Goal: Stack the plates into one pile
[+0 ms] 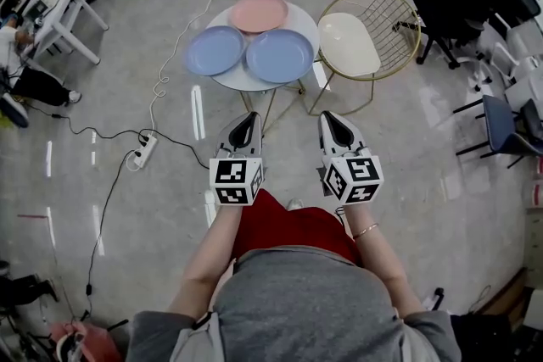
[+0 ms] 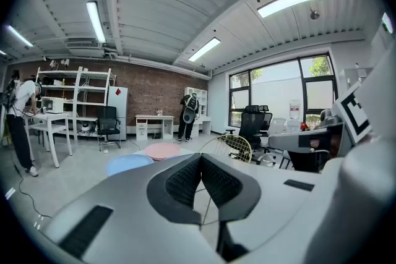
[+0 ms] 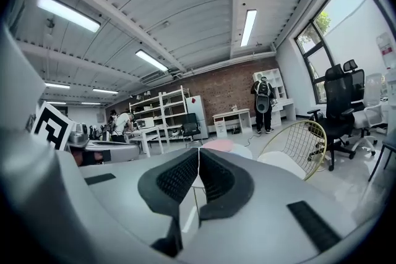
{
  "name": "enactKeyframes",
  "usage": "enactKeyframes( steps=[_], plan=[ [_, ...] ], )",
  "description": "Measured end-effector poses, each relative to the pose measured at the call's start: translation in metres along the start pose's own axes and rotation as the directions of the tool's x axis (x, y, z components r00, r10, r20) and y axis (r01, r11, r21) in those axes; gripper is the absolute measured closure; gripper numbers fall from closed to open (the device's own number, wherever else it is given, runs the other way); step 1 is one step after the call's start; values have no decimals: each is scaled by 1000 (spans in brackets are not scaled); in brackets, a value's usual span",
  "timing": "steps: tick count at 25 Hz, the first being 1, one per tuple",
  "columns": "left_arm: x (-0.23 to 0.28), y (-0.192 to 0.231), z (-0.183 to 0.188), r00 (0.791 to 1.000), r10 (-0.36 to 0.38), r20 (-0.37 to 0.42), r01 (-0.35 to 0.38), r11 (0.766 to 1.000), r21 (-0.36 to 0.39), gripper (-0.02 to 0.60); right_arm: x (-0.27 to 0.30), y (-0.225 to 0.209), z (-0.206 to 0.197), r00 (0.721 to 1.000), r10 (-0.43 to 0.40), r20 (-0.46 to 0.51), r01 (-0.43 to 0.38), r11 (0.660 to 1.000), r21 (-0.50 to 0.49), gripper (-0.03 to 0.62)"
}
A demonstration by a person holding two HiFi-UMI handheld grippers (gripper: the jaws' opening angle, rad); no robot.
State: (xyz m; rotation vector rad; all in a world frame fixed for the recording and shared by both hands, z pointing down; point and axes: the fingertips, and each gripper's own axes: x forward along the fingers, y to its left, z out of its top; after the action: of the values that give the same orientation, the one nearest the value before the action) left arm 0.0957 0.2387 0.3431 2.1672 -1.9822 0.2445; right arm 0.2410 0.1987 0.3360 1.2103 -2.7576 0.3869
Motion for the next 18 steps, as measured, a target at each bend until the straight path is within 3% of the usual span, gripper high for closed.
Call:
enactKeyframes(
  steps=[10, 18],
  plan=[
    [10, 20, -2, 999, 41, -13, -41, 999, -3, 566, 13, -8, -3, 1000, -7, -14, 7, 999, 31, 565],
    [46, 58, -12, 997, 54, -53, -55, 998, -22, 566, 54, -13, -3, 999, -25, -36, 27, 998, 50, 565]
  ],
)
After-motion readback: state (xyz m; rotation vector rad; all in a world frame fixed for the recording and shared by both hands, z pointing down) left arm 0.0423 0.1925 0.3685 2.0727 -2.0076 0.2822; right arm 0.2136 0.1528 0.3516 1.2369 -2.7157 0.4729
